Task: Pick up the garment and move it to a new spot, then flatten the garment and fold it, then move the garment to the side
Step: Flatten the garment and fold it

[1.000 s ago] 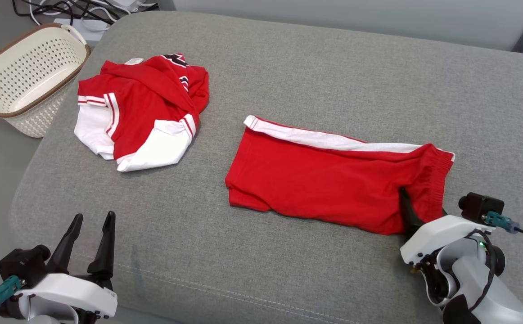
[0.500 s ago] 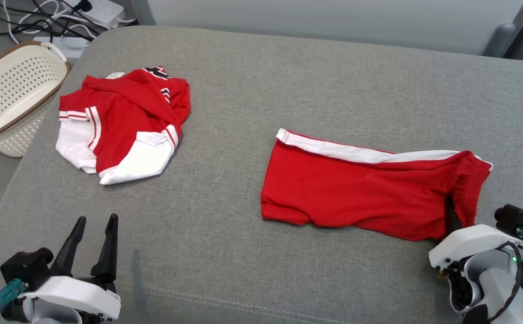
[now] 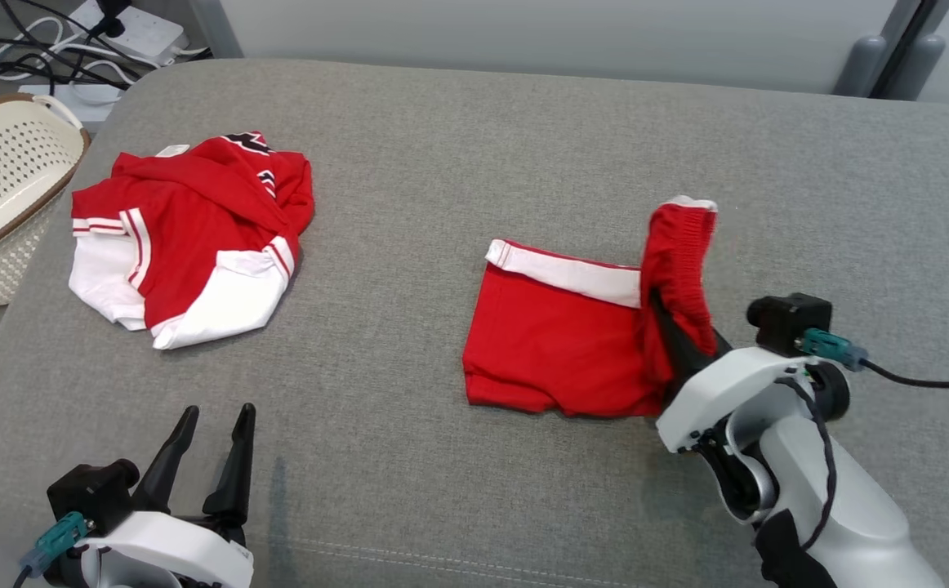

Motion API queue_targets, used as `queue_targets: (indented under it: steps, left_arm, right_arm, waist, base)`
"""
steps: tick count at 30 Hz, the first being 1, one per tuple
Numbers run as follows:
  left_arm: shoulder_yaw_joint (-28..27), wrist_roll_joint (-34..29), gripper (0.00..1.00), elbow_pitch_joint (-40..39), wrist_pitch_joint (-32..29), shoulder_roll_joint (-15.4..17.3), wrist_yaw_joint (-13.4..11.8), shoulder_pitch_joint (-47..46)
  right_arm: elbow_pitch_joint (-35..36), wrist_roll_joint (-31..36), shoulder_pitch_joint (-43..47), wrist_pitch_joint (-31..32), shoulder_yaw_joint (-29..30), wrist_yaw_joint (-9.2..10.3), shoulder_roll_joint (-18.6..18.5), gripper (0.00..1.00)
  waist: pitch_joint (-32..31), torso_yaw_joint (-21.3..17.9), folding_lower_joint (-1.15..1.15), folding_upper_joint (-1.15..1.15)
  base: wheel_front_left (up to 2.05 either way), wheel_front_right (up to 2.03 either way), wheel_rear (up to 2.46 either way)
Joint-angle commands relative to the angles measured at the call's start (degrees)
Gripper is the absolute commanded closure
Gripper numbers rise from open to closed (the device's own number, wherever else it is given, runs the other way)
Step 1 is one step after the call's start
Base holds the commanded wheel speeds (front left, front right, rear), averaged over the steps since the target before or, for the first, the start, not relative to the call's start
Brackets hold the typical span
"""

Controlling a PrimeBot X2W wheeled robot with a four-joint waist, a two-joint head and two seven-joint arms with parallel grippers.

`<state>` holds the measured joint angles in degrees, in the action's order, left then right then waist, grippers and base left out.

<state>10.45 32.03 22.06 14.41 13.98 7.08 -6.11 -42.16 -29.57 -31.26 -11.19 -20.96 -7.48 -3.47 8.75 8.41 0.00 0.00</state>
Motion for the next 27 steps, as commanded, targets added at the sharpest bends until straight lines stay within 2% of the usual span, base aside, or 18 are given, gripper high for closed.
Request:
queue_targets:
  steps: [1, 5, 13, 15, 16, 17, 18, 21, 27]
  left_arm:
    - [-1.79, 0.13, 0.00, -1.07, 0.59, 1.47, 0.40, -1.52]
    - [-0.19, 0.83, 0.00, -1.21, 0.59, 1.20, 0.41, -2.02]
    - [3.33, 3.22, 0.00, 0.70, 0.59, 1.21, 0.41, -3.19]
    - [3.51, 3.84, 0.00, 1.26, 0.59, 1.56, 0.41, -3.40]
    - [3.46, 4.02, 0.00, 1.40, 0.59, 1.79, 0.41, -3.47]
    - [3.39, 4.19, 0.00, 1.49, 0.59, 1.98, 0.41, -3.53]
    - [3.43, 4.31, 0.00, 1.61, 0.59, 2.13, 0.41, -3.63]
    - [2.50, 4.56, 0.00, 2.03, 0.59, 2.35, 0.41, -3.99]
    - [0.64, 3.41, 0.00, 1.56, 0.59, 1.90, 0.41, -3.65]
  right_arm:
    - [1.67, -0.78, -1.63, 0.18, -1.69, -0.01, 0.59, 1.00]
    - [0.37, -2.94, -4.81, 1.69, -6.85, -0.01, 0.59, 1.00]
    - [-9.04, -2.41, -9.96, 1.74, -10.28, -0.01, 0.59, 0.98]
    - [-10.82, -2.97, -10.37, 1.55, -10.54, -0.01, 0.59, 0.87]
    - [-11.80, -2.87, -10.70, 1.67, -10.90, -0.01, 0.59, 0.69]
    - [-12.52, -2.97, -10.99, 1.60, -11.19, -0.01, 0.59, 0.37]
    - [-13.05, -3.16, -11.25, 1.49, -11.52, -0.01, 0.59, 0.00]
    - [-13.03, -3.56, -12.67, 0.86, -13.58, -0.01, 0.59, 0.00]
    - [-10.45, -3.86, -15.18, -0.85, -14.00, -0.01, 0.59, 0.00]
  waist:
    - [0.19, 0.69, 0.00, 0.00]
    - [0.63, 3.47, 0.00, 0.00]
    - [1.58, 10.18, 0.00, 0.00]
    - [1.90, 11.24, 0.00, 0.00]
    - [2.14, 11.55, 0.00, 0.00]
    - [2.29, 11.73, 0.00, 0.00]
    - [2.39, 11.87, 0.00, 0.00]
    - [2.29, 11.48, 0.00, 0.00]
    - [0.97, 9.01, 0.00, 0.00]
  base:
    - [0.00, 0.00, 0.00]
    - [0.00, 0.00, 0.00]
    - [0.00, 0.00, 0.00]
    - [0.00, 0.00, 0.00]
    - [0.00, 0.00, 0.00]
    - [0.00, 0.00, 0.00]
    - [0.00, 0.00, 0.00]
    - [0.00, 0.00, 0.00]
    - [0.00, 0.00, 0.00]
